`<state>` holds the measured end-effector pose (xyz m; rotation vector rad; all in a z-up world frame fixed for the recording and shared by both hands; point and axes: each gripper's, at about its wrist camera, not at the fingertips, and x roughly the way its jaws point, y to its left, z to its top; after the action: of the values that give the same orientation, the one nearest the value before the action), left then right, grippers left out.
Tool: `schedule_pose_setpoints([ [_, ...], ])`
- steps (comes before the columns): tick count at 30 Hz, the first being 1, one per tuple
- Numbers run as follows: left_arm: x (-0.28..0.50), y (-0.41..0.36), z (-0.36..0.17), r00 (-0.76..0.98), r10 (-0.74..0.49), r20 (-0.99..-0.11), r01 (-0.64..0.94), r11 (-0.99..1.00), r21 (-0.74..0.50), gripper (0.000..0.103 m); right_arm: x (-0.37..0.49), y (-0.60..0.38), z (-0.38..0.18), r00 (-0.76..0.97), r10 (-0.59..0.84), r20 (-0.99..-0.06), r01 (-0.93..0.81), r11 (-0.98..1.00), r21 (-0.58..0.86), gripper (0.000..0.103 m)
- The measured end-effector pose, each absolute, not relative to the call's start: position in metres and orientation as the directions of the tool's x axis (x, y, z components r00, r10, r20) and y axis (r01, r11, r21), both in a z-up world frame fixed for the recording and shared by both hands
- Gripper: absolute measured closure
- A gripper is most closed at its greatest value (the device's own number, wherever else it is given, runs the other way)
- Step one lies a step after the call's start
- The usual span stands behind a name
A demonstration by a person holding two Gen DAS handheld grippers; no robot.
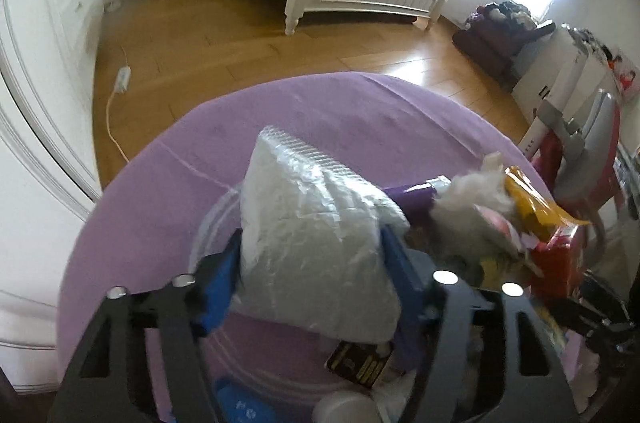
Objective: Collect trash
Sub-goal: 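Grasp the white plastic bag with the left tool while the right tool grasps the red milk carton, then carry both items to the black bin and open both tools to drop them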
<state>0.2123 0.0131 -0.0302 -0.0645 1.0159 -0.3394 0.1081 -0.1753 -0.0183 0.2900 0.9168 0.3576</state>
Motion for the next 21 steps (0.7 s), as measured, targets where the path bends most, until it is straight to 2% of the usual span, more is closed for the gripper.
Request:
schedule_pose_setpoints([
  [1,0.208,0.013,-0.027,0.488,-0.307,-0.817,0.245,0.947,-0.210,0.054,0.105,-0.176,-0.017,0.559,0.431,-0.708,-0.179,0.897,0.404,0.044],
  [4,0.191,0.023,-0.007,0.528,-0.364,-0.768,0.242,0.931,-0.274,0.057,0.093,-0.189,-0.007,0.582,0.462,-0.669,-0.176,0.875,0.452,0.044],
  [9,0.141,0.042,0.050,0.638,-0.429,-0.639,0.237,0.899,-0.367,0.057,0.054,-0.234,0.017,0.646,0.528,-0.552,-0.163,0.802,0.575,0.044],
  [12,0.111,0.025,0.075,0.640,-0.499,-0.584,0.297,0.862,-0.411,0.056,0.025,-0.271,0.023,0.686,0.538,-0.491,-0.141,0.759,0.635,0.044],
  [16,0.079,-0.043,0.085,0.565,-0.613,-0.552,0.426,0.790,-0.441,0.056,-0.023,-0.334,0.020,0.767,0.444,-0.464,-0.051,0.763,0.645,0.044],
  [21,0.060,-0.184,0.055,0.351,-0.753,-0.557,0.551,0.647,-0.527,0.056,-0.085,-0.430,0.001,0.847,0.246,-0.471,0.143,0.747,0.650,0.044],
])
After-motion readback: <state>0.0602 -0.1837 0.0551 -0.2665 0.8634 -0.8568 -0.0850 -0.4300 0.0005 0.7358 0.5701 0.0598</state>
